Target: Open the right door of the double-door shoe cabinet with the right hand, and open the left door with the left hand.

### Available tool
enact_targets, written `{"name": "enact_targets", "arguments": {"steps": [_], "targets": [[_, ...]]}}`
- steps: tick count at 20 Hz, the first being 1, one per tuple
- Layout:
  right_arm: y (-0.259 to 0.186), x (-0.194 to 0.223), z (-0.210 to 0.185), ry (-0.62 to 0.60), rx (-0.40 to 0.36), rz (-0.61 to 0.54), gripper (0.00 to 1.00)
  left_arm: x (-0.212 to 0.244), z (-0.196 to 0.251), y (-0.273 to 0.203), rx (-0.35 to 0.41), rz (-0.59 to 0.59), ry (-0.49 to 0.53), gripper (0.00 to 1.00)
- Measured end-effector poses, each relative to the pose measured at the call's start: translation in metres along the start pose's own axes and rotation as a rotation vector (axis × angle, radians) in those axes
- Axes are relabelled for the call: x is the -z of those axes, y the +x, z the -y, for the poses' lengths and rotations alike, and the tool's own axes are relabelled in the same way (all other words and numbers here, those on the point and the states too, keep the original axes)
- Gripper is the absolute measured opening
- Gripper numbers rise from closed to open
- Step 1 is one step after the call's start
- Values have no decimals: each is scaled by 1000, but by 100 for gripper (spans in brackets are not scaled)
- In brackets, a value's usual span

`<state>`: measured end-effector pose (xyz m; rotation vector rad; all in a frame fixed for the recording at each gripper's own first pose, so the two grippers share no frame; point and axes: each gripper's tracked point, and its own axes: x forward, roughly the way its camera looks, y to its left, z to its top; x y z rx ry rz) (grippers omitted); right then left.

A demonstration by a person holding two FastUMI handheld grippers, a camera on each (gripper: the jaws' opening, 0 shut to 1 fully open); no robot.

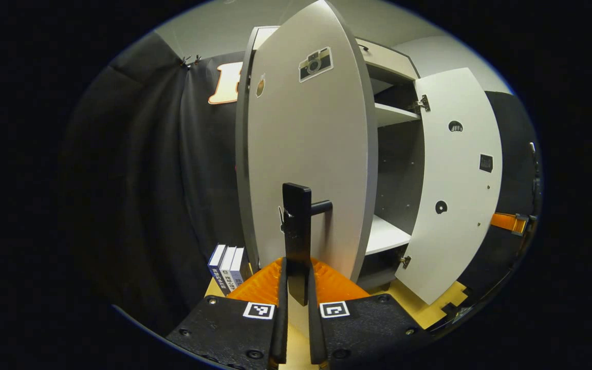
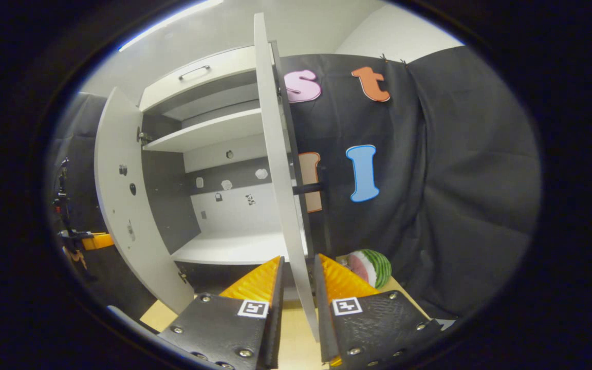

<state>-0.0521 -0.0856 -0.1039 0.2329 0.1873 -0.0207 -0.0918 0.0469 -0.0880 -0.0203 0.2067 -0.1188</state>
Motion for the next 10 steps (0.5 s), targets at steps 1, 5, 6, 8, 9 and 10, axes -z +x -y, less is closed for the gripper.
{"name": "enact_targets", "arguments": {"steps": [1,5,6,8,9,10], "targets": [[-1,1,1,3,2,0,31,0,-2,-1,-10,-1,2,17],[-3,3,1,14,3,-3,31,1,-10,-3,-58,-13,42,14],[-3,3,0,15,2,-2,31,2,-12,-3,-76,-13,42,14],[-3,2,-1,14,-1,-2,31,1,-18,-4,-115,-11,39,12],[-4,3,-1,14,-4,-3,31,1,-21,-4,-138,-13,40,9],[-3,3,-3,14,-6,-4,31,2,-25,-5,-166,-17,46,7]]}}
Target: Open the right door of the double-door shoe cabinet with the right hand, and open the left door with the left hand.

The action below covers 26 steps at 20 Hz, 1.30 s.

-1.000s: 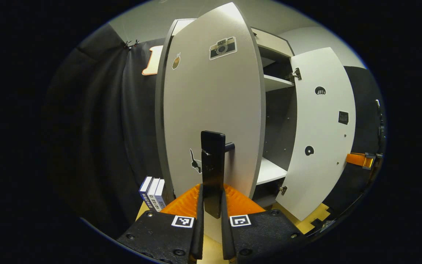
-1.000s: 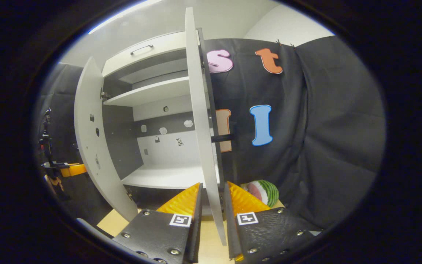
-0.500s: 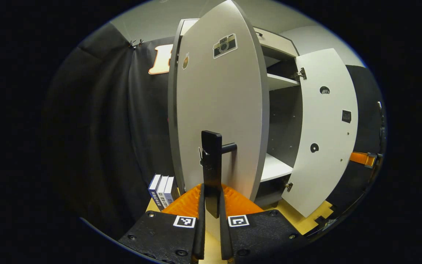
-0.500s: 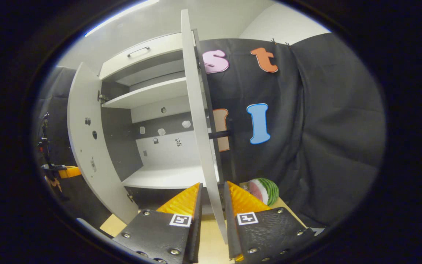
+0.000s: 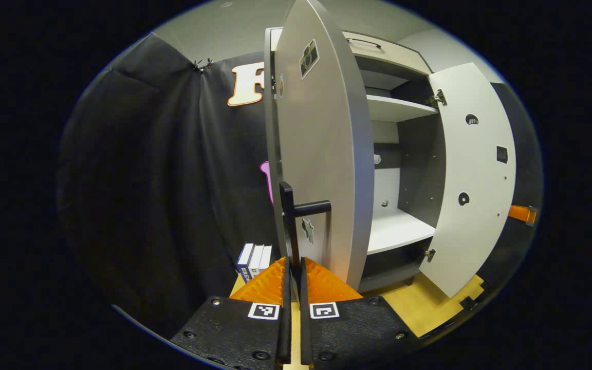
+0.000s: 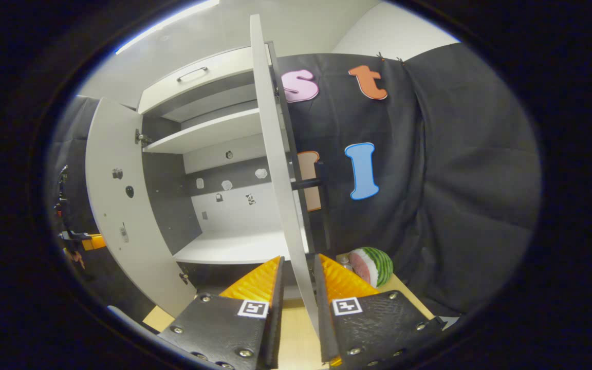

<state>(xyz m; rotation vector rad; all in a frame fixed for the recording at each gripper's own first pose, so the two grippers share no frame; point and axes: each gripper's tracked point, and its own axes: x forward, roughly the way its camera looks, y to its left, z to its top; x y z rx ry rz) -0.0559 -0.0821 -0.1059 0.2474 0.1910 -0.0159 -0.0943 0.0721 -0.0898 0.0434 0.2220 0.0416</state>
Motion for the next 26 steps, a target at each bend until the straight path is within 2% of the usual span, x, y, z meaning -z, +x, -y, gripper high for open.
{"name": "enact_targets", "arguments": {"steps": [2,5,10,22,26], "targets": [[0,0,-1,1,-3,-2,31,4,-9,3,-54,-12,21,5],[-2,0,-1,4,-1,-4,31,5,-25,0,-40,-4,-51,2],[-6,-3,0,3,7,4,31,7,-33,-2,-27,3,-98,0],[-10,-2,6,13,15,-2,31,5,-43,0,-27,6,-59,8],[-2,0,6,18,10,-7,31,10,-61,-3,-47,-2,-118,59]]}}
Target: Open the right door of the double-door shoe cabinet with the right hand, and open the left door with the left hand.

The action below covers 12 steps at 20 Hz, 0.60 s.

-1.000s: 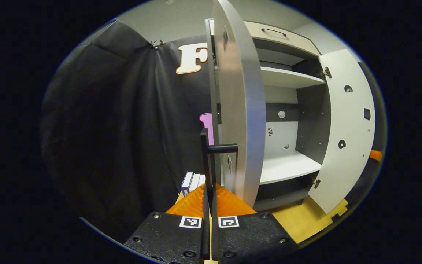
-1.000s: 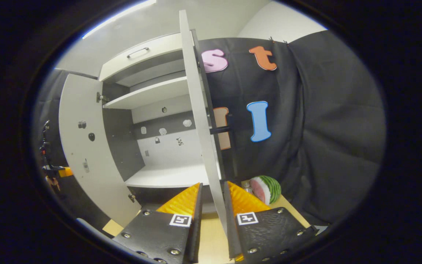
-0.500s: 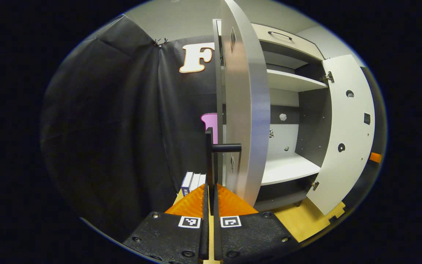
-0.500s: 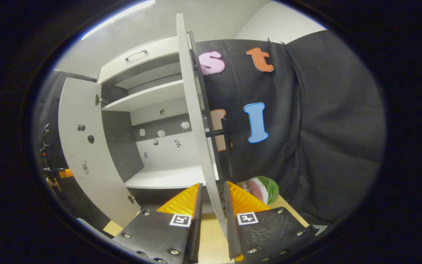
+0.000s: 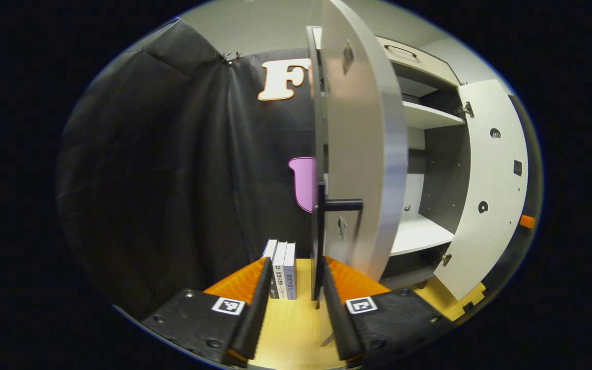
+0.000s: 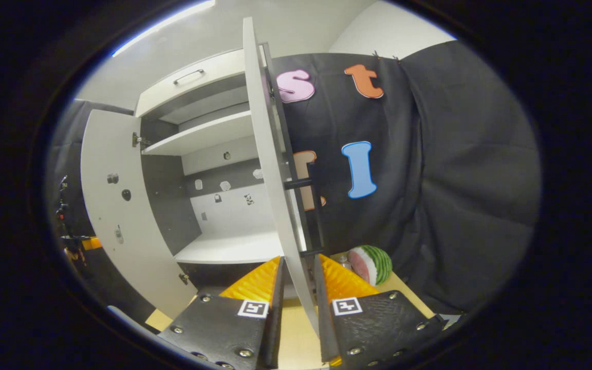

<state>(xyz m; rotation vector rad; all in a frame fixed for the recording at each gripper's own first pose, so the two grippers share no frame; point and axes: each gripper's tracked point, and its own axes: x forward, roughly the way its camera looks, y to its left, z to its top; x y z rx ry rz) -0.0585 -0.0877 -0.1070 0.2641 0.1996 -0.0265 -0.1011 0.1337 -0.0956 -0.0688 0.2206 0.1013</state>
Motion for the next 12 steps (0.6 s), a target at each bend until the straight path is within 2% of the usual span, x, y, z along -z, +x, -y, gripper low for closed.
{"name": "enact_targets", "arguments": {"steps": [1,2,3,6,12], "targets": [[3,1,-1,-1,-3,-3,31,1,-3,-1,-4,1,-11,72],[5,2,-3,-1,-8,-7,31,1,-8,-1,-8,4,-15,78],[7,3,-5,-1,-13,-11,31,1,-9,-2,-9,6,-19,93],[14,6,-12,-11,-27,-20,31,1,-10,-2,-12,8,-5,100],[19,7,-11,-38,-21,-24,31,-2,-11,-6,-8,23,14,100]]}}
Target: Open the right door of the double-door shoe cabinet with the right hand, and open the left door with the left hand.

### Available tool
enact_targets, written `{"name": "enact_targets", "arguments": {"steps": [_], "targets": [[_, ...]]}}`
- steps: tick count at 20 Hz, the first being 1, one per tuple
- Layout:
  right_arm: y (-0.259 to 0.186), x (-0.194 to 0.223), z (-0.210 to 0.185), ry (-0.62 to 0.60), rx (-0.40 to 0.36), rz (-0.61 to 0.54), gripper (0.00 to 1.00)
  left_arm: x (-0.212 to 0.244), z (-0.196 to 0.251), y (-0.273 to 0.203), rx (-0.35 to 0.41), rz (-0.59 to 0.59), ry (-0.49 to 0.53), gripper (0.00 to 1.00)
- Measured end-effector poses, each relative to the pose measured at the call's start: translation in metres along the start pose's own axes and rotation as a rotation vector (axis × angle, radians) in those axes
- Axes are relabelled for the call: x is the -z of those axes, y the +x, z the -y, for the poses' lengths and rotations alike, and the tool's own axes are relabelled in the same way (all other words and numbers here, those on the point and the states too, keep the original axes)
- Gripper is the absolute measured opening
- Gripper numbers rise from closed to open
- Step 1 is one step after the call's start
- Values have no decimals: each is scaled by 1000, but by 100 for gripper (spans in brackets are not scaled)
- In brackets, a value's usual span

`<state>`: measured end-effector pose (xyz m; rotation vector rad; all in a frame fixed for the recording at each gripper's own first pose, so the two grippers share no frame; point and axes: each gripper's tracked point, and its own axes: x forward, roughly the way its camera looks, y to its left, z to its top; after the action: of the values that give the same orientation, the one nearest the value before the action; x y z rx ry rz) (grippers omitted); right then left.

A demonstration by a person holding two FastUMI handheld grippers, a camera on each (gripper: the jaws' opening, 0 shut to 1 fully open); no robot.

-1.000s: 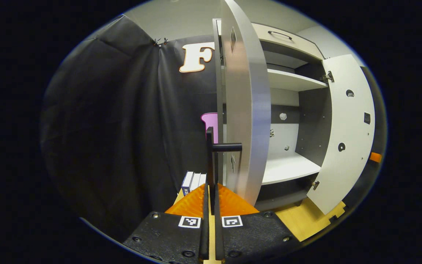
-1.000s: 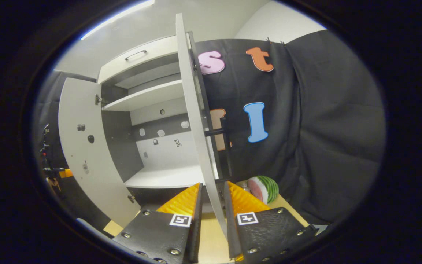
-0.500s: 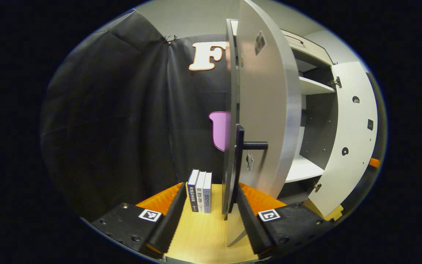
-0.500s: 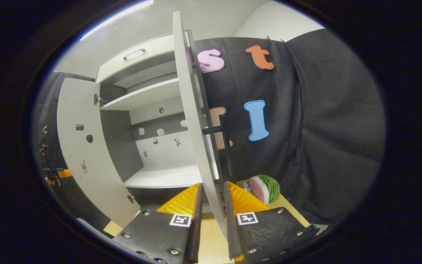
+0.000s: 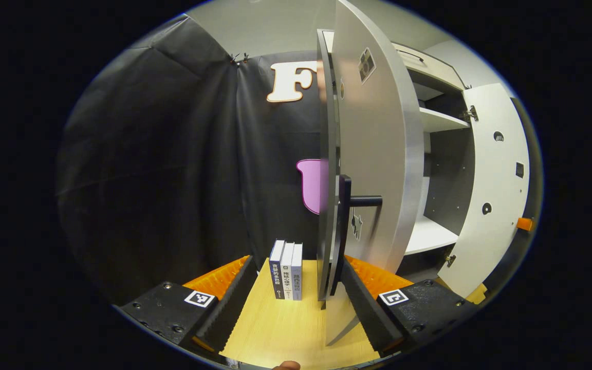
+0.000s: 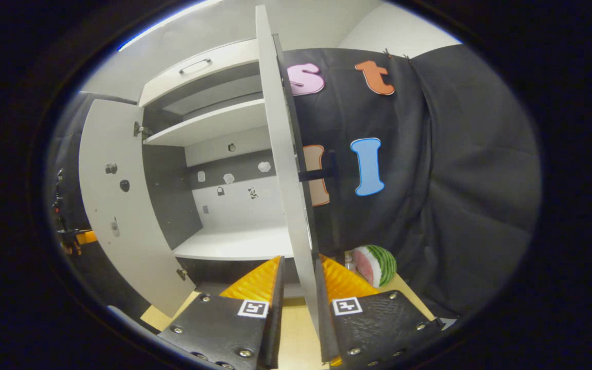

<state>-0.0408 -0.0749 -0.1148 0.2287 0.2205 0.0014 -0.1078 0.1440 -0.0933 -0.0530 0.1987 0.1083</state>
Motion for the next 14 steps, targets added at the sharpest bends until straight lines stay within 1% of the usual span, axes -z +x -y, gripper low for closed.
{"name": "enact_targets", "arguments": {"steps": [5,6,8,10,14], "targets": [[-4,4,5,18,8,0,31,-6,-1,-11,16,6,-43,100],[-6,6,6,20,11,0,31,-7,-3,-14,13,8,-45,100],[-12,6,9,24,21,2,31,-12,-14,-21,-24,20,-29,100],[-20,6,8,35,26,4,31,-19,-20,-34,-45,26,-31,100],[-37,-3,-1,31,37,19,30,-31,-11,-57,-29,34,-67,100]]}}
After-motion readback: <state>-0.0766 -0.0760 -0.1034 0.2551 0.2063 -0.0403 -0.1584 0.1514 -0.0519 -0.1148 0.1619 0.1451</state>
